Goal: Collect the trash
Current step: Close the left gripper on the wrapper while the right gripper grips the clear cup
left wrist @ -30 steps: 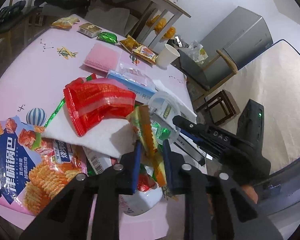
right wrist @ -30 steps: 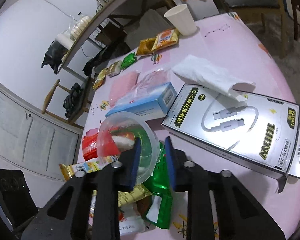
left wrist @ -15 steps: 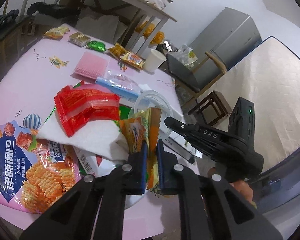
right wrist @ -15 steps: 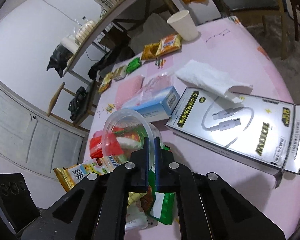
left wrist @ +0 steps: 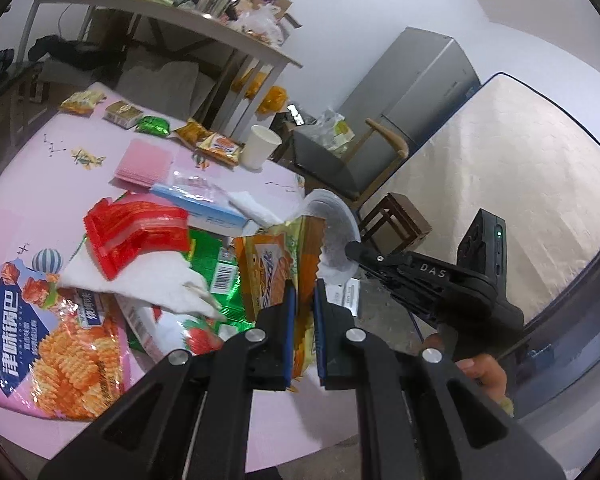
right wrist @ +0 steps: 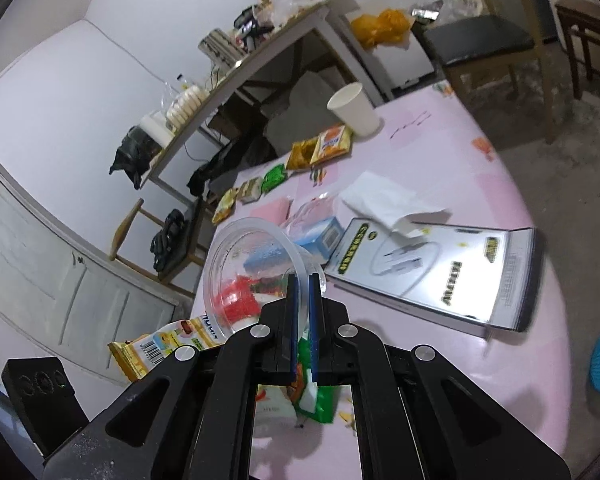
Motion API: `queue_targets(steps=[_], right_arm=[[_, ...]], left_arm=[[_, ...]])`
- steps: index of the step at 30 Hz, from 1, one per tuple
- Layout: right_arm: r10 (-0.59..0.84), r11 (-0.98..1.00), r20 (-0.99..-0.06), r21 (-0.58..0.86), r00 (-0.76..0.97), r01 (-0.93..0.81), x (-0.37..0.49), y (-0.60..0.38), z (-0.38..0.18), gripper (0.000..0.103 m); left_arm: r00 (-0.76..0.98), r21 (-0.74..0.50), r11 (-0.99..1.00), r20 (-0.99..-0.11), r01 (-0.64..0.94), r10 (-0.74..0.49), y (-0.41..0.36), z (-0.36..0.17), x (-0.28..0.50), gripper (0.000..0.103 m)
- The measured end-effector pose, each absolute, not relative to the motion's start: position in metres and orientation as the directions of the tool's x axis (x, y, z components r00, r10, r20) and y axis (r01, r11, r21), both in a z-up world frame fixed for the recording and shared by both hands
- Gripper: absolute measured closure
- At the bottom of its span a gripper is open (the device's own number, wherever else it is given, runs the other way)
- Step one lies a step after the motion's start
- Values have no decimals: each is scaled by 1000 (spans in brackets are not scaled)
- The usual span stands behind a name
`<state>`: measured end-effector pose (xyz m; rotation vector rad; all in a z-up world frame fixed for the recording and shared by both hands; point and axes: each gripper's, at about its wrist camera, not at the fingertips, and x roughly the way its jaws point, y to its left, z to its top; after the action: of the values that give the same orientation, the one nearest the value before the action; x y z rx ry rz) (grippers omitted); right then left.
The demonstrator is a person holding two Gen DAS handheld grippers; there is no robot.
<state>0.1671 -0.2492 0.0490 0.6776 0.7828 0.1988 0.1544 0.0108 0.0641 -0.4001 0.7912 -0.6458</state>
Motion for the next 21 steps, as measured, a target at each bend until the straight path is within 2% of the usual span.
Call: queue_targets(steps=[9, 21], right_arm=[[311, 789, -585, 598, 749, 139, 112, -292, 64, 100], [186, 716, -571, 636, 800, 287, 15, -367, 33, 100]], left_arm=[[520, -565, 700, -476, 437, -709, -13, 67, 118, 95], [411, -555, 647, -500, 523, -762, -76, 53, 80, 95]])
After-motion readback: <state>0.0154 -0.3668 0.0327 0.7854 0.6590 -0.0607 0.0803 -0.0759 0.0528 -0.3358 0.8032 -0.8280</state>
